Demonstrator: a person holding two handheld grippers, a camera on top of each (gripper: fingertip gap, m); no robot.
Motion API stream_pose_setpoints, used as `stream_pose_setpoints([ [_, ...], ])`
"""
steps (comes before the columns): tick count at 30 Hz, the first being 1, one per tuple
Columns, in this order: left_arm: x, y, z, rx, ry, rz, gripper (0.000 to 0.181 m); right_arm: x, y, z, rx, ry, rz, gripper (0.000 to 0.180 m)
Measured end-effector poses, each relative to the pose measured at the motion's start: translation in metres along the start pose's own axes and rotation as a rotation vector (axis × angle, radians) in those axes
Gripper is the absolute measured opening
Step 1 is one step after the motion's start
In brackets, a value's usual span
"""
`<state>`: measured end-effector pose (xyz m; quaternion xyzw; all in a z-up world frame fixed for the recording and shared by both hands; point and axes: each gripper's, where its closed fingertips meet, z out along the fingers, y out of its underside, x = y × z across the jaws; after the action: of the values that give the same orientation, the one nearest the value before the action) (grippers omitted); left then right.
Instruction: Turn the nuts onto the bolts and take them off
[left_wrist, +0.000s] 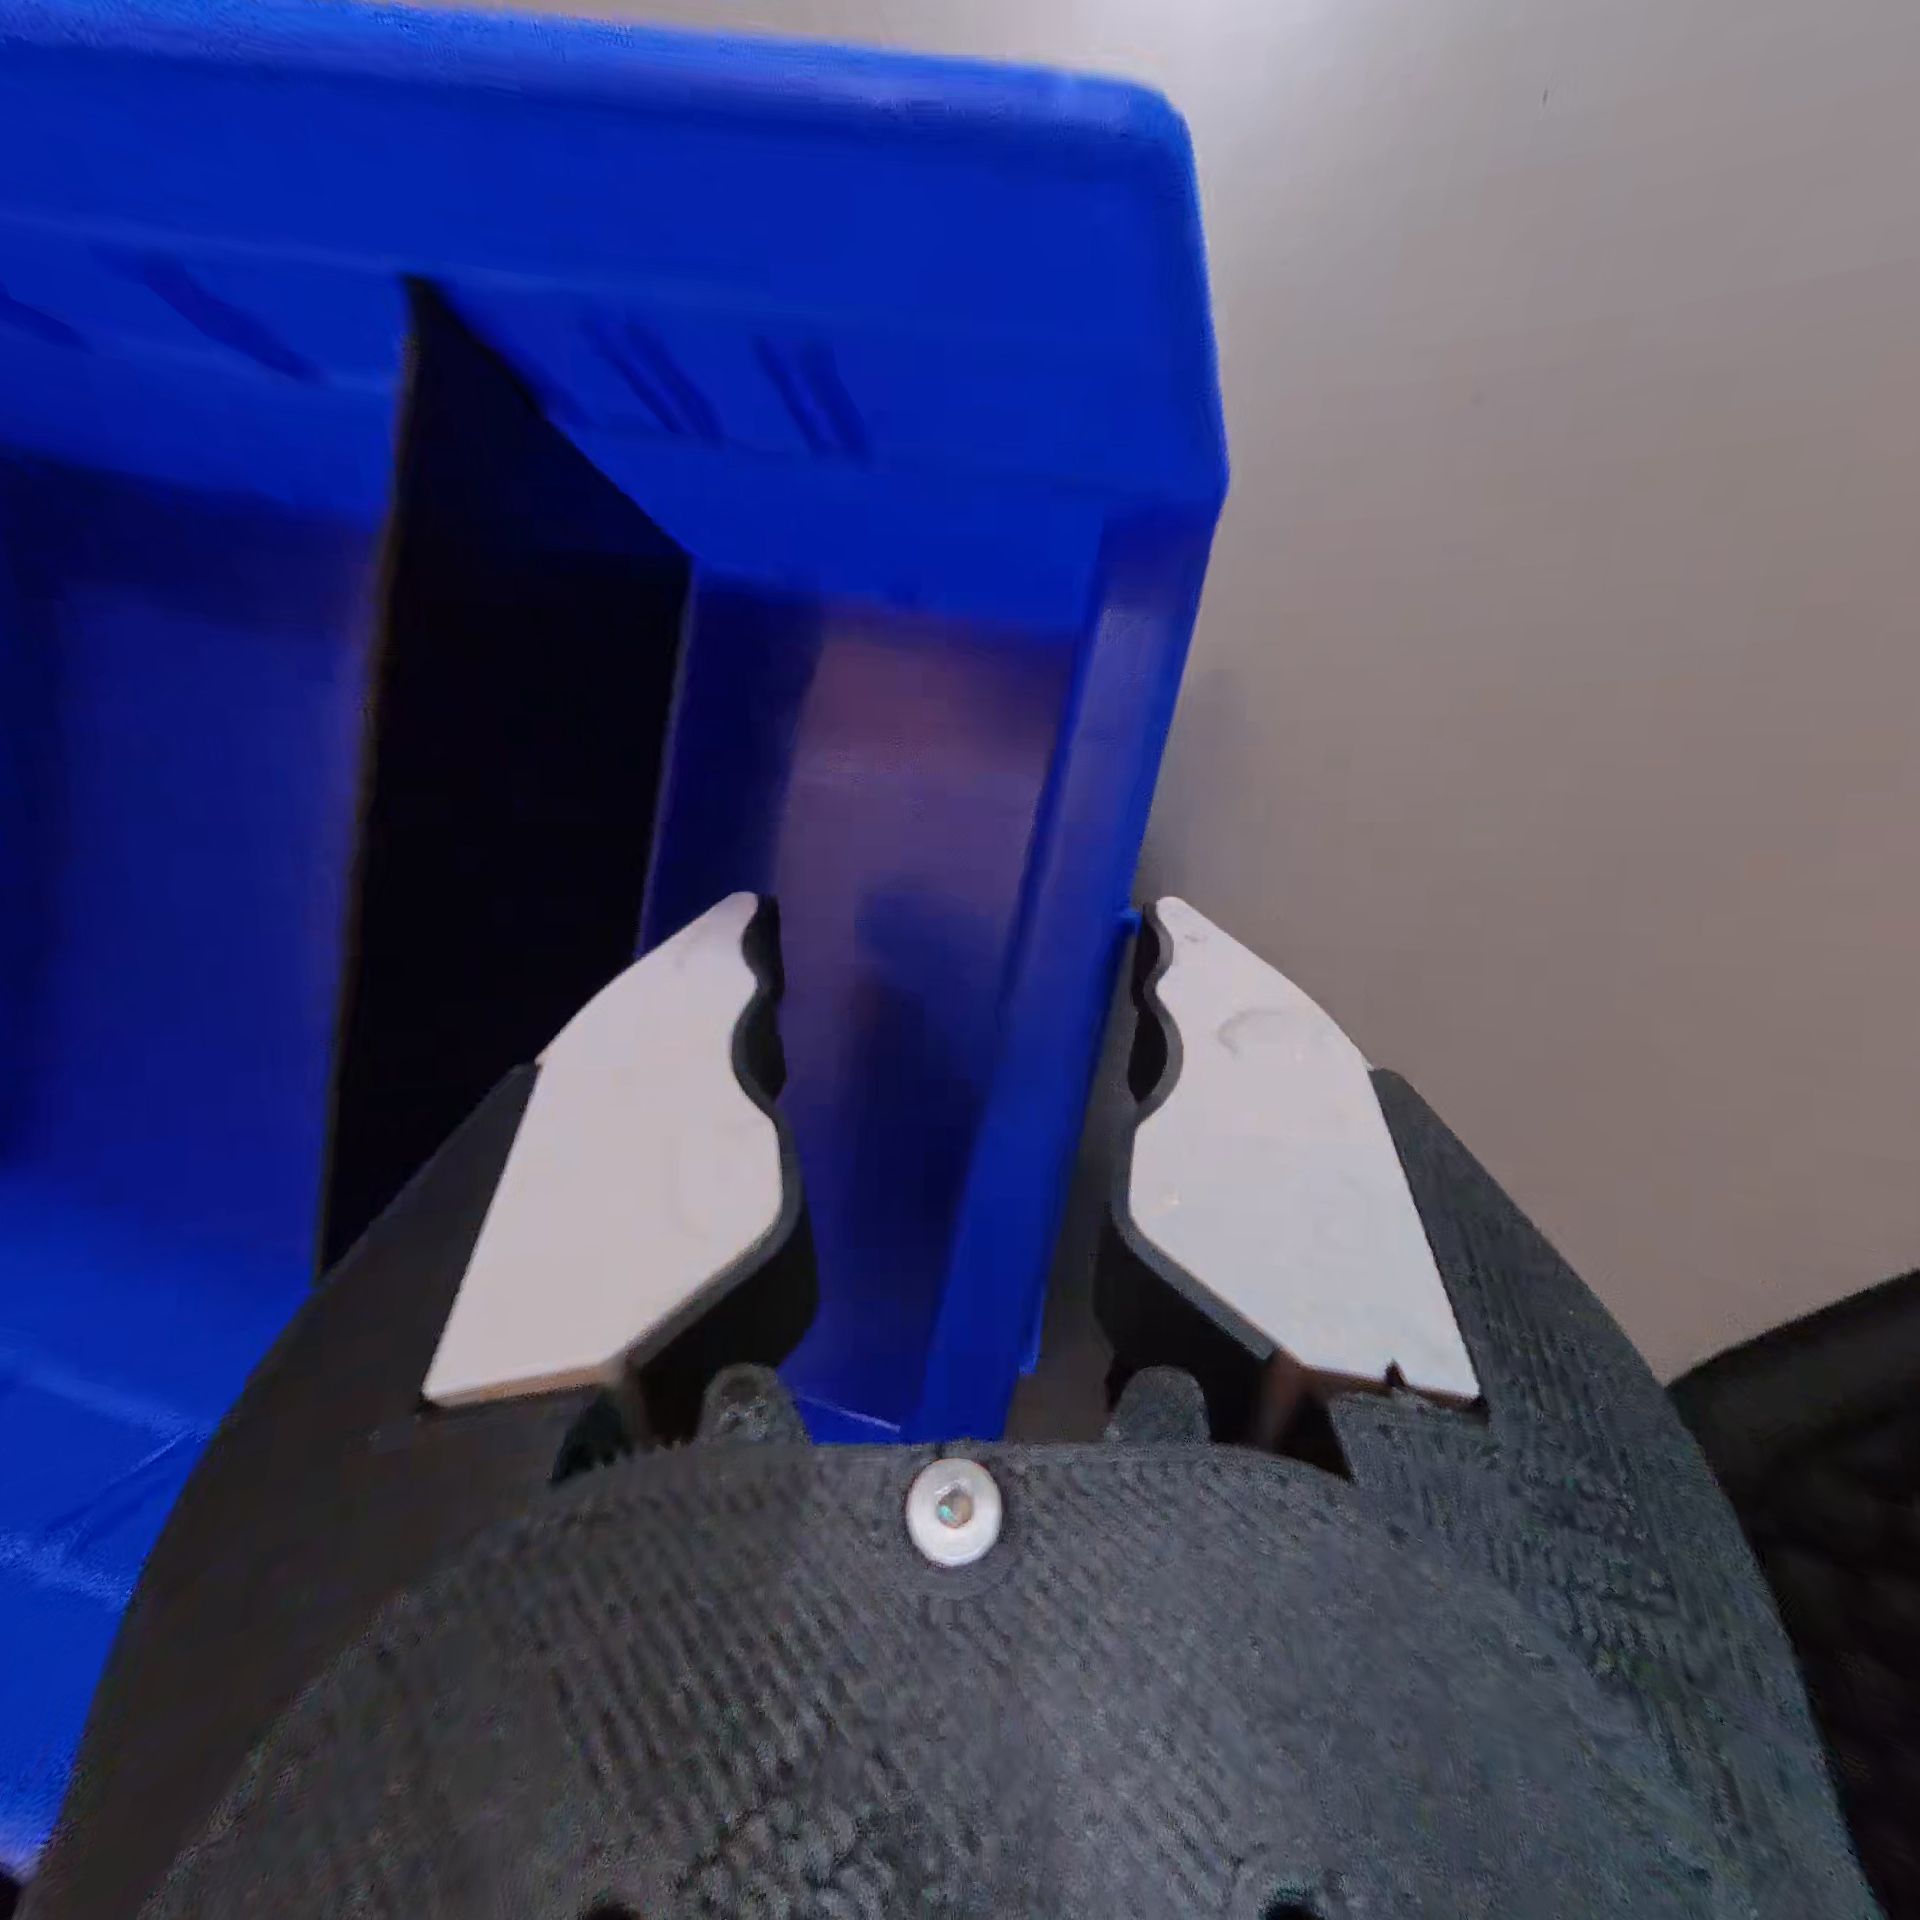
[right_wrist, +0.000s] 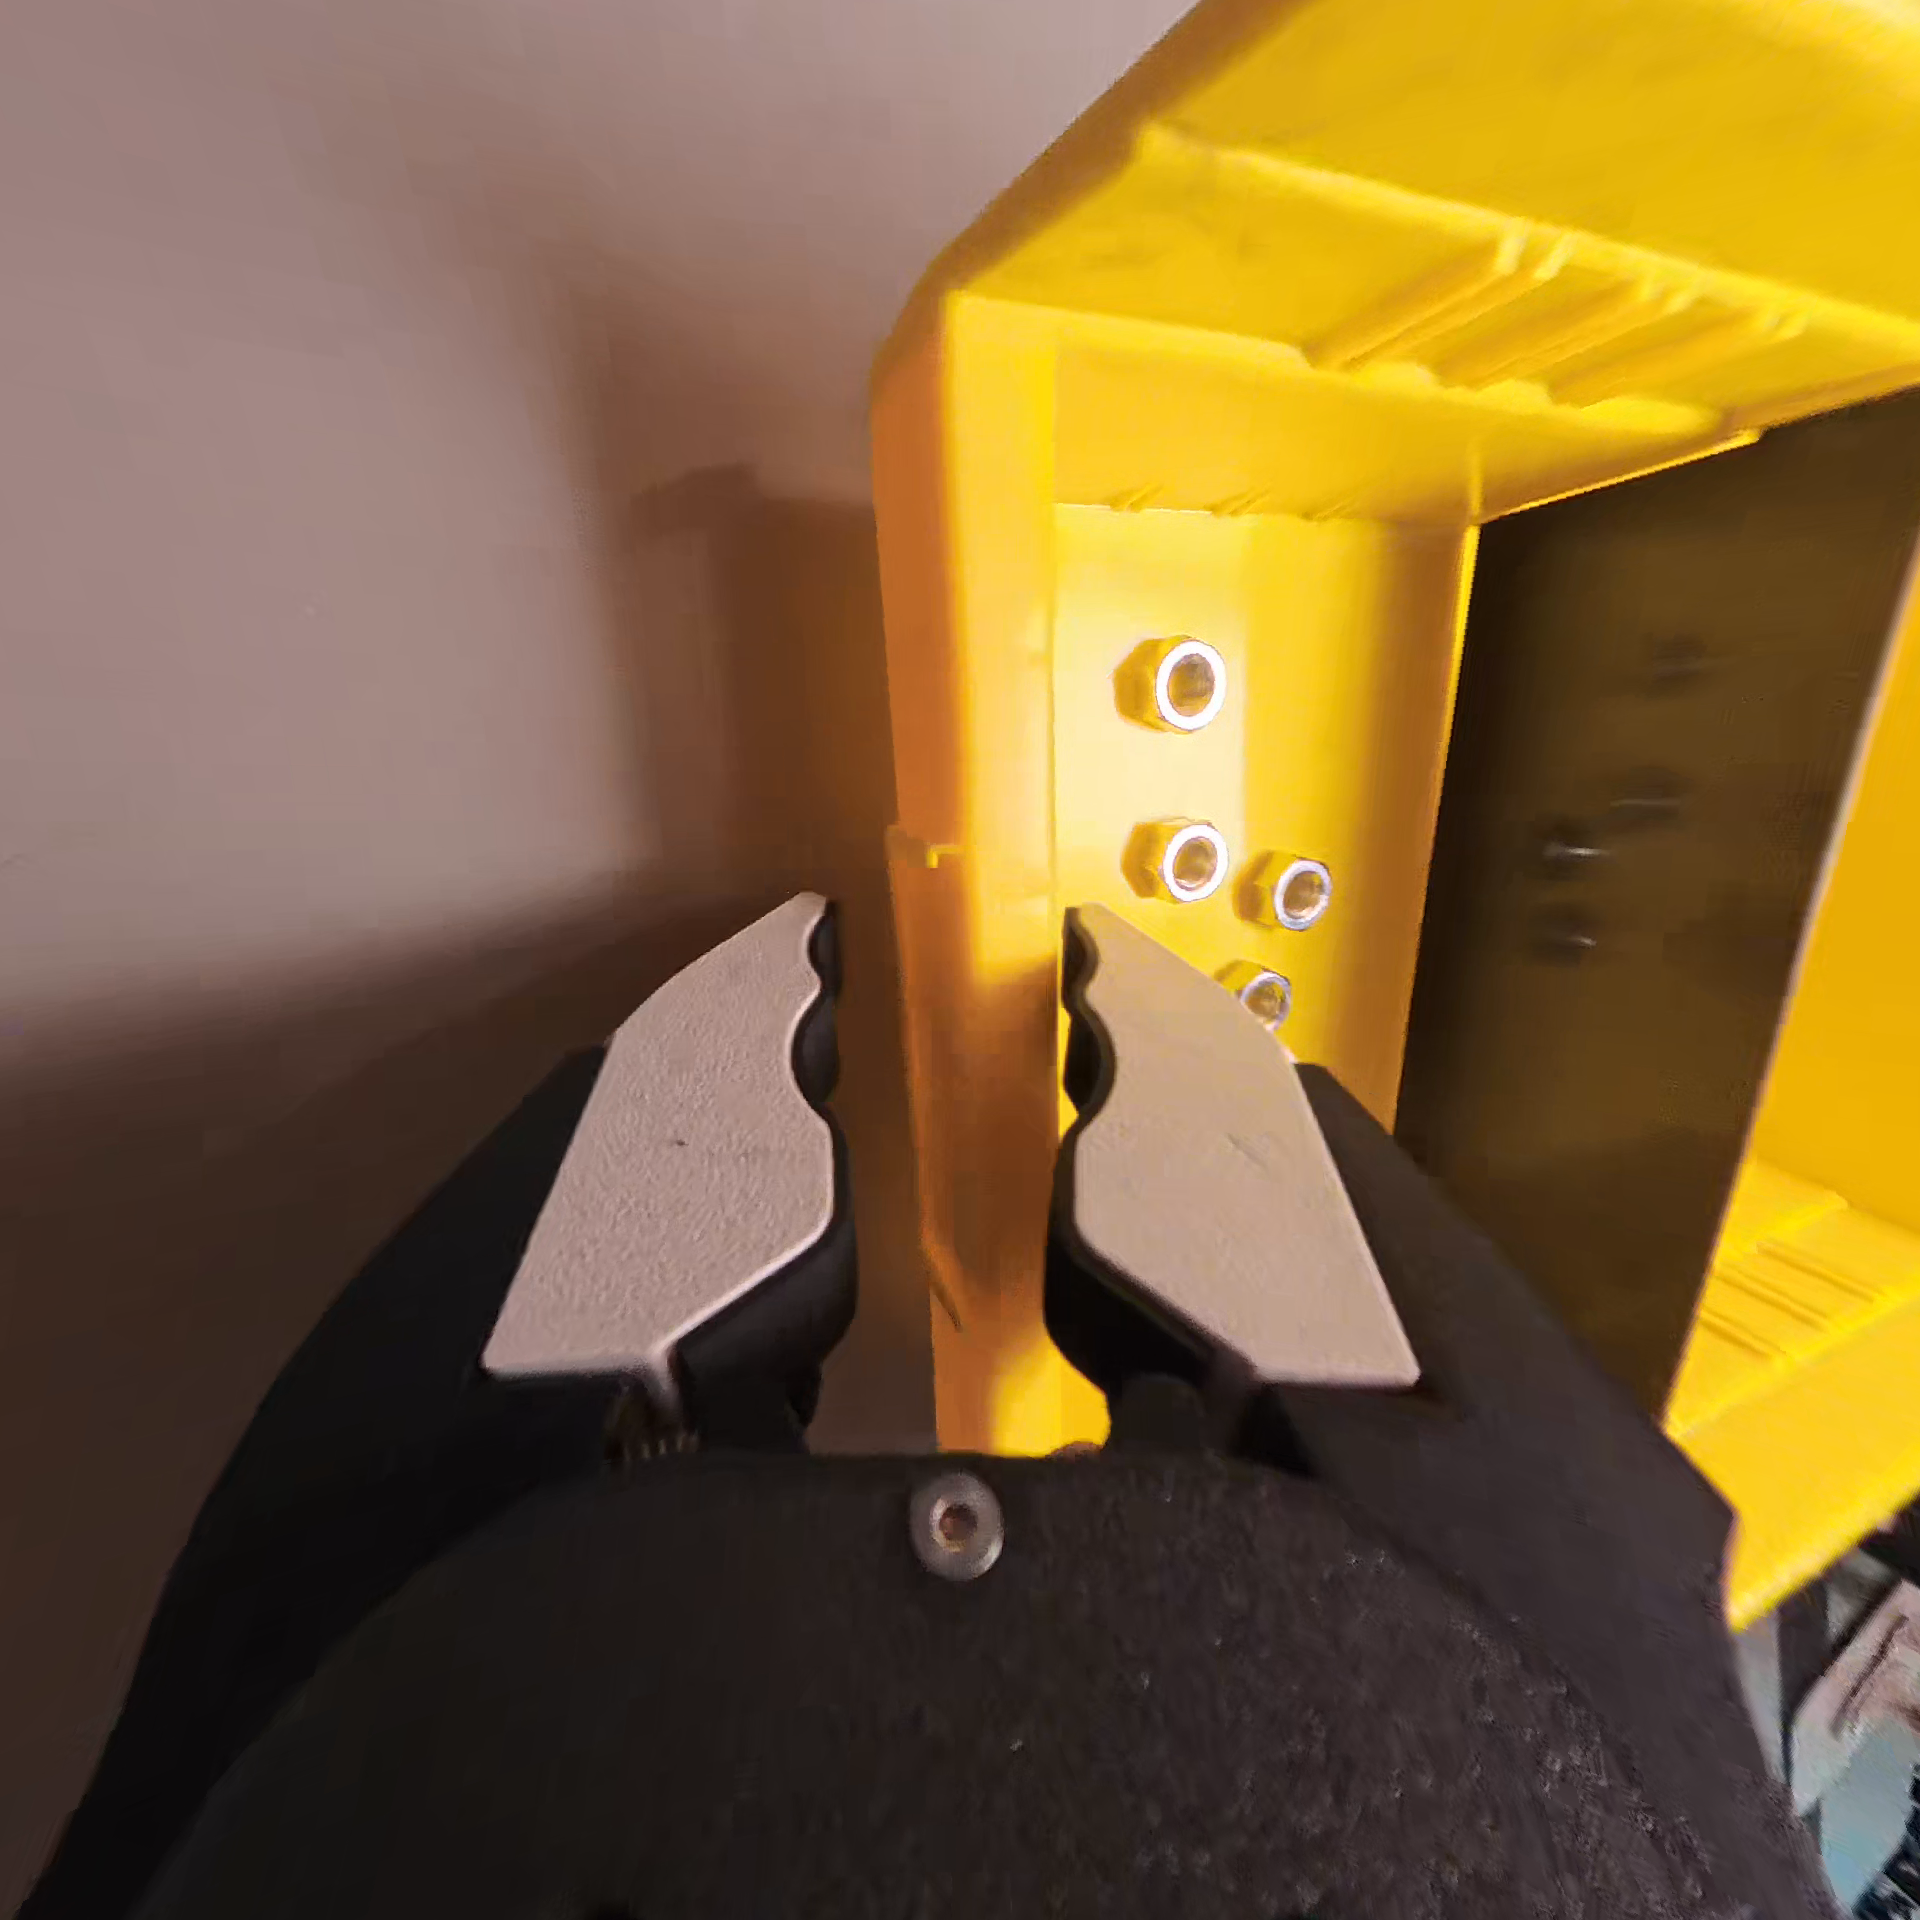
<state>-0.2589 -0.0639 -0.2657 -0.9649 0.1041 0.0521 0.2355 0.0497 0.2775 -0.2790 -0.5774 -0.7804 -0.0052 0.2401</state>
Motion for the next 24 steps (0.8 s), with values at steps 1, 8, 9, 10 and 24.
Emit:
stream_pose_setpoints([
  [1,0.005,0.001,0.007,-0.028,0.037,0.02,0.058,0.001,0.0,0.005,-0.008,0.007,-0.019,0.028],
  [8,0.021,-0.031,0.027,-0.035,0.059,0.139,0.026,-0.038,-0.009,-0.01,0.046,0.042,-0.167,0.028],
  [9,0.026,-0.038,0.03,-0.026,0.066,0.149,0.025,-0.052,-0.012,-0.015,0.066,0.036,-0.191,0.028],
  [10,0.031,-0.045,0.033,-0.026,0.069,0.171,0.026,-0.066,-0.013,-0.021,0.085,0.033,-0.211,0.028],
  [24,0.093,-0.139,0.037,0.198,-0.03,0.464,0.038,-0.194,-0.042,-0.118,0.505,0.056,-0.228,0.035],
])
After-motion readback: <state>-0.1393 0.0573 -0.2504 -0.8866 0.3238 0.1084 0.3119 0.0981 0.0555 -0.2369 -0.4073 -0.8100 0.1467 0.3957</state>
